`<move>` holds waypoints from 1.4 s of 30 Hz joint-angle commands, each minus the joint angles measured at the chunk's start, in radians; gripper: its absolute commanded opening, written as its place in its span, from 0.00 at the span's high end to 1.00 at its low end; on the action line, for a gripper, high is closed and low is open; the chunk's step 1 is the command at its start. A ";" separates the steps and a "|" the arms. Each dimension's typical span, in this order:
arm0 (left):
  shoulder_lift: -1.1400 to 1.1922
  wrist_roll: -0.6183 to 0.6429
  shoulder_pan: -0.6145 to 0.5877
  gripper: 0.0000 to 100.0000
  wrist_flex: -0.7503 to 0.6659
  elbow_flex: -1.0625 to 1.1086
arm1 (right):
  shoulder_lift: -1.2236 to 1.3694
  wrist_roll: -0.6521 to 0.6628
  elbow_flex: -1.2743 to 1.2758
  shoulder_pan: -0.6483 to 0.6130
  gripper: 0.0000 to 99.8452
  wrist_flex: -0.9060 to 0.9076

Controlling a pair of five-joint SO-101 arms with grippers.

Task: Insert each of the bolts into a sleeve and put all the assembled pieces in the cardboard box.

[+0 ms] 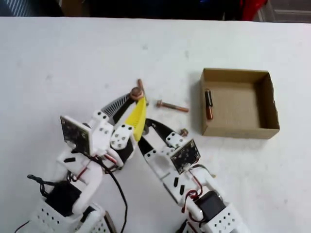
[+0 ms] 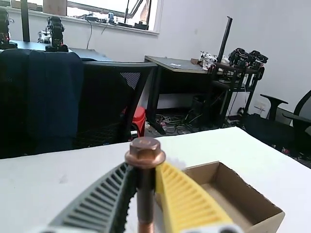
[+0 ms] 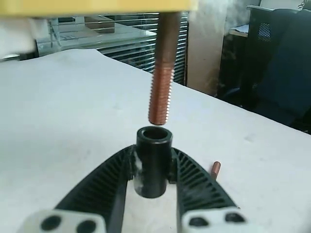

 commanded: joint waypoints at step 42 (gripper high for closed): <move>-0.016 0.009 0.007 0.98 0.253 0.086 | -0.013 -0.009 0.009 0.033 0.98 -0.018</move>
